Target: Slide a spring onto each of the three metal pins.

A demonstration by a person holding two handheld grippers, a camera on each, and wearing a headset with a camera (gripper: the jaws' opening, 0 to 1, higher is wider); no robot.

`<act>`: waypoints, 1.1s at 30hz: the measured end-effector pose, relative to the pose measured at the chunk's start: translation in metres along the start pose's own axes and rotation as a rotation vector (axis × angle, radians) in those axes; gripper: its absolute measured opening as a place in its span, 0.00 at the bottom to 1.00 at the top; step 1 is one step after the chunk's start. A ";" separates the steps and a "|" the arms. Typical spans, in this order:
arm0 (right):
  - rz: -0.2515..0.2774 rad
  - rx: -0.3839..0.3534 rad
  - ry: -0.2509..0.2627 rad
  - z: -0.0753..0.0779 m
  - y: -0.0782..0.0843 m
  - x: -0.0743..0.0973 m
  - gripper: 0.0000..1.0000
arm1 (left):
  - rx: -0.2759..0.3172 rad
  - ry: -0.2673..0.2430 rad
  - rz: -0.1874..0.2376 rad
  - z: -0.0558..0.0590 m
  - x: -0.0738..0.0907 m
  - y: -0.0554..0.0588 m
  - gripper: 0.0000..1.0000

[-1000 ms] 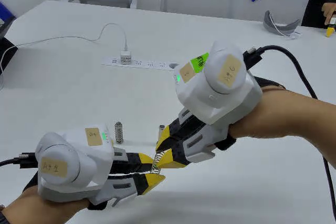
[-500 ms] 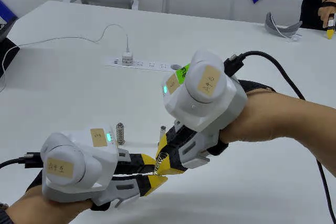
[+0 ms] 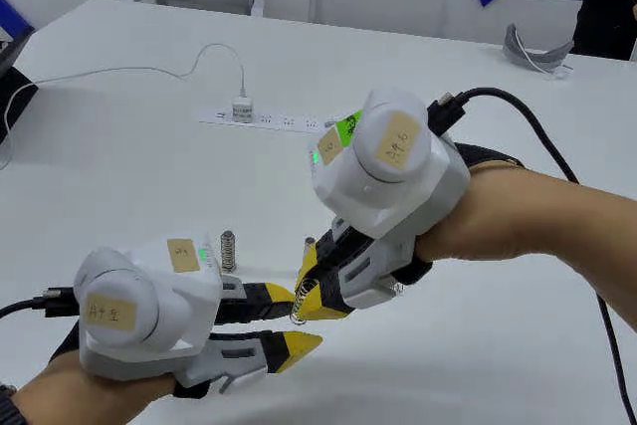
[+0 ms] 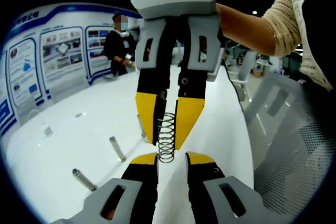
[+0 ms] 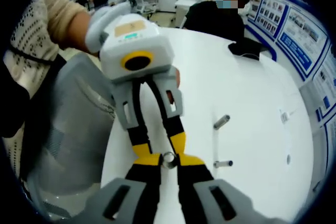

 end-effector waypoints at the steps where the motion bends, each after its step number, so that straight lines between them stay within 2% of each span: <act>1: -0.001 -0.002 0.003 0.001 0.000 0.001 0.12 | 0.005 -0.002 0.000 0.000 0.000 0.001 0.22; 8: -0.013 -0.013 0.019 0.009 0.007 0.007 0.12 | 0.031 -0.019 0.013 -0.005 0.003 0.003 0.30; 19: -0.028 -0.039 0.060 0.035 0.018 0.018 0.12 | 0.072 -0.061 0.029 -0.013 0.010 0.009 0.42; 33: -0.064 -0.070 0.093 0.067 0.033 0.020 0.12 | 0.111 -0.082 0.039 -0.014 0.014 0.013 0.52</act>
Point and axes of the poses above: the centre of the closed fingertips' face, and the gripper's own axes: x roughly backward along the fingers, z roughly to its right, y roughly out of its underside, the point moved 2 cm from there along x, roughly backward along the fingers, and after that the axes turned 14 degrees about x, right-handed, at the moved point
